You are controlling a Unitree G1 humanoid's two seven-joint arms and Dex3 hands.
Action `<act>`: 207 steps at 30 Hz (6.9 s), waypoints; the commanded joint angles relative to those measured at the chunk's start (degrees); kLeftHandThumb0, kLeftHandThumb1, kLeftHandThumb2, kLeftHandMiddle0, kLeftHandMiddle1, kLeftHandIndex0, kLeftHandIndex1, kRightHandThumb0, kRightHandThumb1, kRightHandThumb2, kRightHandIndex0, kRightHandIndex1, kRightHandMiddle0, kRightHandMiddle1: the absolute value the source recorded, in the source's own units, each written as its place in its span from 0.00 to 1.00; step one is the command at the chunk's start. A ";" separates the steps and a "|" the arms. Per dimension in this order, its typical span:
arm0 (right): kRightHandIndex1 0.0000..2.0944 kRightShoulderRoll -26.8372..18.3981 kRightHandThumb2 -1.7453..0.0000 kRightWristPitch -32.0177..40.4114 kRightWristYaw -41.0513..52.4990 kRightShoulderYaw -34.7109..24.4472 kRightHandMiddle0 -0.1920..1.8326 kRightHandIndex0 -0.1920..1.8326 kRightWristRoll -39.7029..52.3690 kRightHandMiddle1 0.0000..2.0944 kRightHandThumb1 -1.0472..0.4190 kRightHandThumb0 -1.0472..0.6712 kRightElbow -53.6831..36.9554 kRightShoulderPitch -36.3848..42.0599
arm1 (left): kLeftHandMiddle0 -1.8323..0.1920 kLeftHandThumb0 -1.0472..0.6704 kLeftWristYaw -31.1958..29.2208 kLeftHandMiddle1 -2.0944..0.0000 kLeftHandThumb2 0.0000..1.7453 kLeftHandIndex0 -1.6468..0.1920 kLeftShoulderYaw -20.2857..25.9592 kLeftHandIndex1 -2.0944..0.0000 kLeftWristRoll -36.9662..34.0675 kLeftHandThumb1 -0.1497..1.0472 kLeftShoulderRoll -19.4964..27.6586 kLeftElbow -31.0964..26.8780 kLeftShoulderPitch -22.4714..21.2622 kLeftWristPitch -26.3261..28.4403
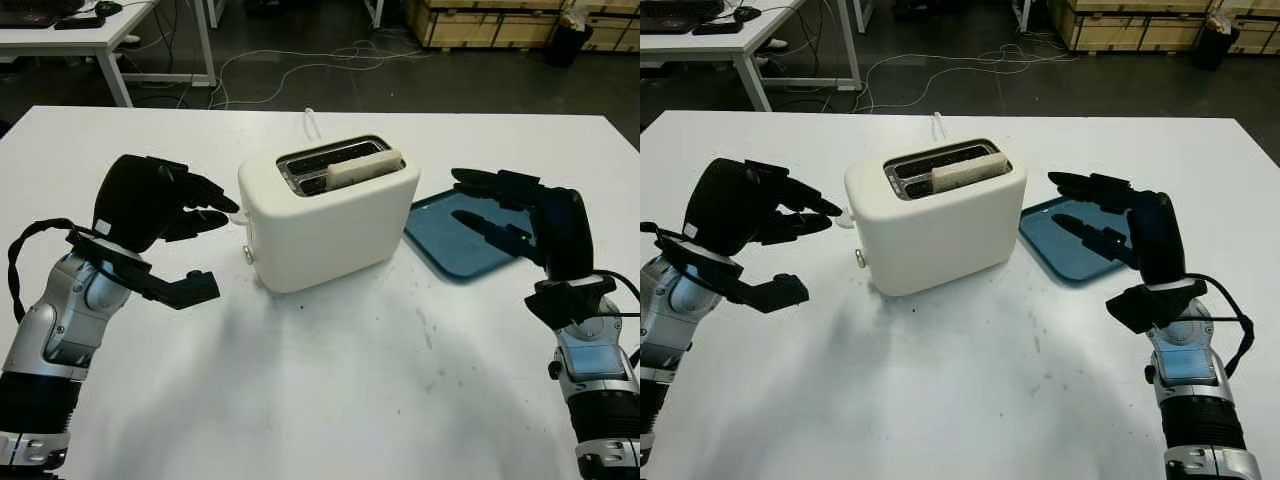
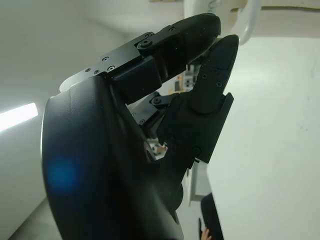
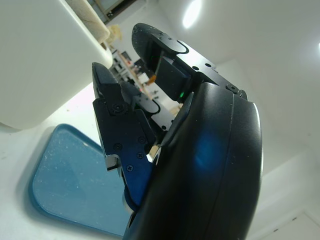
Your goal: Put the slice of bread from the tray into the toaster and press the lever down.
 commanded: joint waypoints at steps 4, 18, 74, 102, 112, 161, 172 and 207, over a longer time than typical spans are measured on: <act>0.00 0.39 1.00 -0.94 0.78 -0.47 0.56 0.61 1.42 0.00 0.16 0.54 -0.33 -0.53 | 0.37 0.37 0.05 0.54 0.00 0.15 -1.24 1.00 0.27 0.72 -0.02 1.38 -0.96 1.13; 0.00 0.99 1.00 -0.54 2.37 -0.67 0.56 0.61 2.49 0.00 0.16 0.56 -0.92 -0.13 | 0.39 0.38 0.79 0.51 0.00 0.14 -2.83 1.00 -0.27 0.71 0.72 5.24 -2.38 -0.10; 0.00 0.94 1.00 0.79 2.97 -1.02 0.56 0.60 2.19 0.00 0.16 0.54 -2.37 1.13 | 0.29 0.30 -7.16 0.66 0.00 0.13 -10.43 1.00 2.85 0.68 7.81 11.49 -13.76 -6.39; 0.00 0.87 1.00 0.46 3.35 -1.36 0.56 0.60 2.35 0.00 0.16 0.55 -2.68 1.39 | 0.37 0.41 -3.86 0.40 0.00 0.13 -12.00 1.00 1.49 0.61 2.02 17.81 -9.77 -6.76; 0.00 1.19 1.00 -0.89 3.22 -1.60 0.56 0.61 2.58 0.00 0.16 0.55 -1.93 1.09 | 0.42 0.42 -5.98 0.52 0.02 0.21 -20.73 1.00 2.90 0.75 -8.63 27.29 -5.52 3.24; 0.00 -0.27 1.00 -1.48 5.27 -1.56 0.55 0.60 2.52 0.00 0.16 0.54 1.12 -0.08 | 0.51 0.48 12.78 0.38 0.00 0.23 -23.88 0.99 -6.21 0.85 -22.92 31.33 2.28 11.75; 0.00 -0.36 1.00 -0.39 5.79 -1.58 0.55 0.60 3.03 0.00 0.16 0.54 0.20 0.34 | 0.51 0.49 4.60 0.47 0.01 0.26 -22.61 1.00 -9.31 0.87 -22.38 26.09 2.88 24.66; 0.00 -0.86 1.00 -1.34 5.90 -1.72 0.54 0.60 2.50 0.00 0.16 0.54 0.64 0.61 | 0.65 0.42 -4.01 0.72 0.00 0.58 -20.95 1.00 -6.82 0.76 -9.65 -2.00 7.19 40.98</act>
